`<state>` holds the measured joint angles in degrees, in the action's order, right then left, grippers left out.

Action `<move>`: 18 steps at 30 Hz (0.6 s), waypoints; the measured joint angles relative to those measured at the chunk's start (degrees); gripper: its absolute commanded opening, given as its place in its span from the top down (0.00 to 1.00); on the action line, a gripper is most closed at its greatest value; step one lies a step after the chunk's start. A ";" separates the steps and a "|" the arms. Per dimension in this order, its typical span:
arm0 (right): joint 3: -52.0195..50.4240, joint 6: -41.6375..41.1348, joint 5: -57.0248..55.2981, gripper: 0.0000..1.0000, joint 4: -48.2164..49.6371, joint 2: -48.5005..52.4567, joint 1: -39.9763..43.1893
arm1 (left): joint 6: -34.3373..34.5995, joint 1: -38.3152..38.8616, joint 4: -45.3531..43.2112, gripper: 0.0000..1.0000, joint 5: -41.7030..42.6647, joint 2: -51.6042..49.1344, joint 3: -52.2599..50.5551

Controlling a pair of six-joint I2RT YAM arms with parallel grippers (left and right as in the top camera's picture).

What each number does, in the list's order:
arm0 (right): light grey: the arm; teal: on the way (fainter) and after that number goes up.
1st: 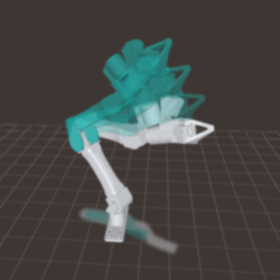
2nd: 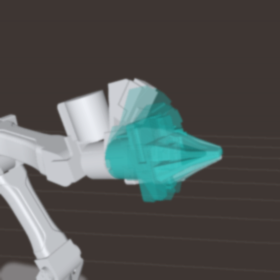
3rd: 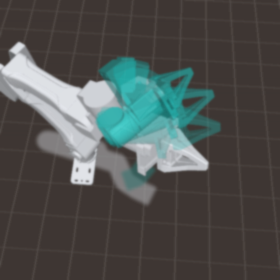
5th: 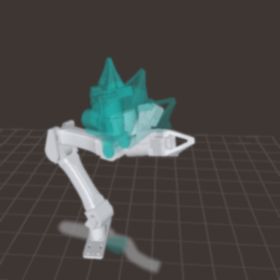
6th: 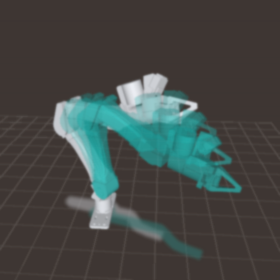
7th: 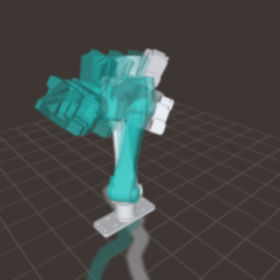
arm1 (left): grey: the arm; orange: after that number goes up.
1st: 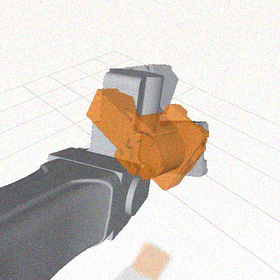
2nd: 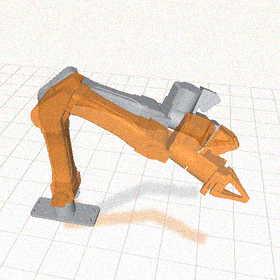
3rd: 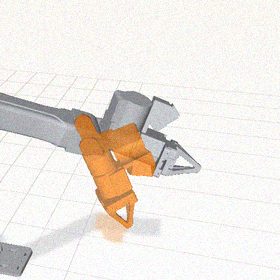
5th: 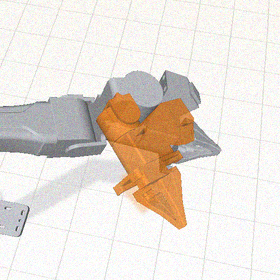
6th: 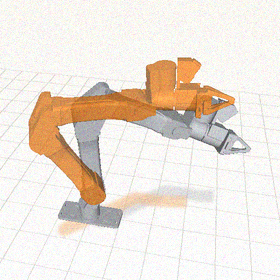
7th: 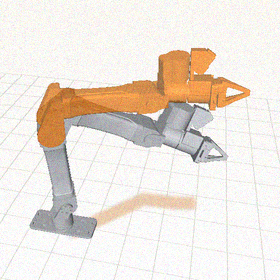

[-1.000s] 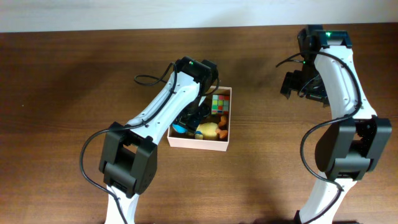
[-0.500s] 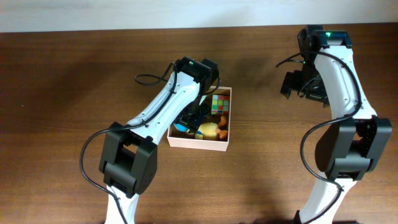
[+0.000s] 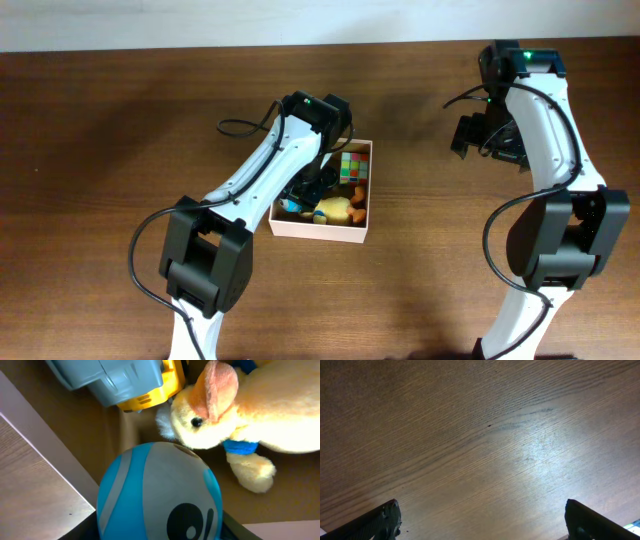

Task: Pack container
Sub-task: 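Lower the ball into the box's front-left corner and release it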

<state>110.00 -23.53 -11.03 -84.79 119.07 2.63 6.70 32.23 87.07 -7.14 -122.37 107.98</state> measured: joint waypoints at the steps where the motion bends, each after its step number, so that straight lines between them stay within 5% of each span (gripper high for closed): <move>1: 0.00 0.02 -0.02 0.01 0.00 0.00 0.00 | 0.00 0.00 0.15 0.46 0.00 0.00 0.00; 18: 0.00 0.00 0.00 0.01 0.00 0.00 0.00 | 0.00 0.00 4.63 0.39 -1.53 0.00 3.15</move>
<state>110.00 -23.53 -11.03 -84.79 119.07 2.63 6.70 32.23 91.70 -8.67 -122.37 111.13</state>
